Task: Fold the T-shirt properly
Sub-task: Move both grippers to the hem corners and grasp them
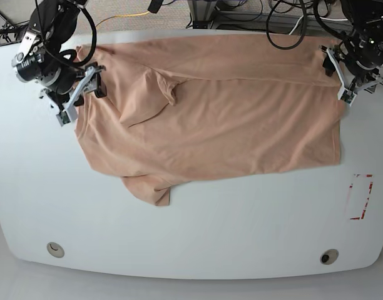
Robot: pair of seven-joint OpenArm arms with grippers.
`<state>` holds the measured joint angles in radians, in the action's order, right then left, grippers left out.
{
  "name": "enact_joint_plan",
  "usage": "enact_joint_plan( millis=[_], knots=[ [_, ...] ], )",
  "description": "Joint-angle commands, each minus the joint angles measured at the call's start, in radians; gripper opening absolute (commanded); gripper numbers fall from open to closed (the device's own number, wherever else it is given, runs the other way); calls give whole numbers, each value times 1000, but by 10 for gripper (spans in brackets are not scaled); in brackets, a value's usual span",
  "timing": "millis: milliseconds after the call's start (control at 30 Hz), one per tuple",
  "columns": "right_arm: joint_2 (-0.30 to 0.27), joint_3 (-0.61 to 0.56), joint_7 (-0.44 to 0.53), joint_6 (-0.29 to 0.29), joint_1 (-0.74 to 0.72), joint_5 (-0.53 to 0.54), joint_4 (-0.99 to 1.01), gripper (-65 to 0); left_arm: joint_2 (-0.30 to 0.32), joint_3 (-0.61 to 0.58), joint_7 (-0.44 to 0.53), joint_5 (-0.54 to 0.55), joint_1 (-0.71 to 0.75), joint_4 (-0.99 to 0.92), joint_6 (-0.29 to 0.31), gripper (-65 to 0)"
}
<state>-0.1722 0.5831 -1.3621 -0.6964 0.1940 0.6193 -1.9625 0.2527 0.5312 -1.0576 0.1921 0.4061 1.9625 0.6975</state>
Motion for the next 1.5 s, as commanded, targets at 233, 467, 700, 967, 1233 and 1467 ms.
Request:
enact_joint_plan(
  millis=[233, 467, 700, 967, 1233, 1467],
  knots=[
    [-45, 1, 20, -2, -248, 7, 242, -189, 9, 71, 4, -4, -105, 15, 1, -260],
    [-135, -62, 168, -2, -433, 7, 573, -189, 9, 109, 4, -4, -112, 15, 1, -260],
    [-244, -223, 398, -2, -574, 7, 903, -190, 9, 109, 4, -4, -109, 15, 1, -260],
    [-287, -400, 602, -2, -681, 9, 1173, -187, 9, 109, 4, -4, -111, 13, 1, -260],
    [-243, -433, 632, -2, -690, 7, 1208, -190, 7, 109, 4, -6, -174, -1, 1, -260],
    [-235, -433, 680, -2, -692, 6, 1211, -336, 6, 100, 4, -6, -329, -136, -65, -250]
  ],
)
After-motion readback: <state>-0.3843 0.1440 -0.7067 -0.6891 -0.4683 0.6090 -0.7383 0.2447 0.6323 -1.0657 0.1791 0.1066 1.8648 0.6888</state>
